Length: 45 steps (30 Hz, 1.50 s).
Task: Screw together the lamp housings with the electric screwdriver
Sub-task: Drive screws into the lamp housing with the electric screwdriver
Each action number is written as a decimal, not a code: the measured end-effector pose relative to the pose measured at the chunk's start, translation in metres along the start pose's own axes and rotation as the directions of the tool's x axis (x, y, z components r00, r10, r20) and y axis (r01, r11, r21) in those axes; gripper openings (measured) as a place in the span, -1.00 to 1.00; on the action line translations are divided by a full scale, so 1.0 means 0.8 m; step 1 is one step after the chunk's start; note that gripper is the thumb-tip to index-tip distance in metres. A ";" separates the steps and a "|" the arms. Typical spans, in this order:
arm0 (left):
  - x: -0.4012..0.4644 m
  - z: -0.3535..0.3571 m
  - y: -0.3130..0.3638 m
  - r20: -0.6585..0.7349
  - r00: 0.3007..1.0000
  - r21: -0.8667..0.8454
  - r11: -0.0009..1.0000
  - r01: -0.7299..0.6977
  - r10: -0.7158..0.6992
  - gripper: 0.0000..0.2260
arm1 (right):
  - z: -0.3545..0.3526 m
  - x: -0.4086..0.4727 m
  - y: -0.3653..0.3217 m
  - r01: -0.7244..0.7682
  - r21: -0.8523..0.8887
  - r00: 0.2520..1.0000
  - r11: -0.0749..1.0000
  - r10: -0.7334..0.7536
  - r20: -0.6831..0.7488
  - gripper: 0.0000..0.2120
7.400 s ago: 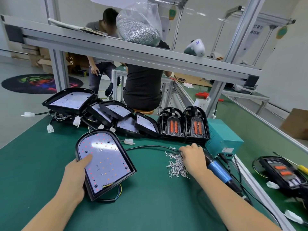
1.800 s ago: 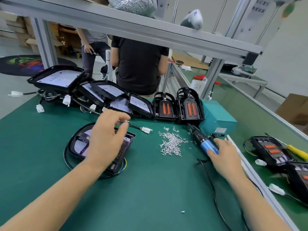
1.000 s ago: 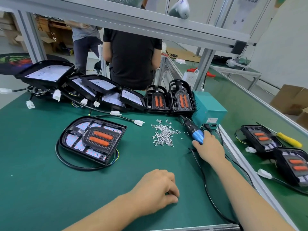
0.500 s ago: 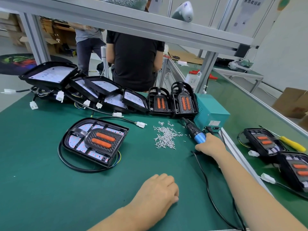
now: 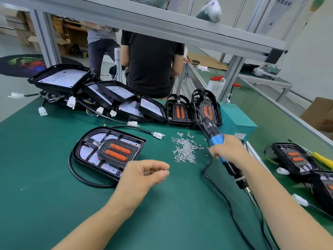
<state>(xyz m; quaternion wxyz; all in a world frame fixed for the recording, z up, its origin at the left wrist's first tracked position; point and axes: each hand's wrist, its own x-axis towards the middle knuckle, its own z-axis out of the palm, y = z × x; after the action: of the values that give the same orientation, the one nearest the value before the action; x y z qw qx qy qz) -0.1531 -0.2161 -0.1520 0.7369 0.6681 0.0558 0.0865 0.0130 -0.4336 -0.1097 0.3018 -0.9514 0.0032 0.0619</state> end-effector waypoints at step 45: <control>0.009 -0.028 0.025 -0.164 0.986 -0.249 0.968 -0.022 -0.019 -0.76 | 0.018 -0.098 -0.170 0.287 0.896 0.899 -0.339 -0.229 -0.374 -0.77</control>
<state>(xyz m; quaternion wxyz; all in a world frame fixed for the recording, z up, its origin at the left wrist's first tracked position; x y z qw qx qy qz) -0.1517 -0.1907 -0.1342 0.8081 0.5604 0.1047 0.1483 -0.0606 -0.3166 -0.0335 0.9358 -0.3112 -0.1574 -0.0521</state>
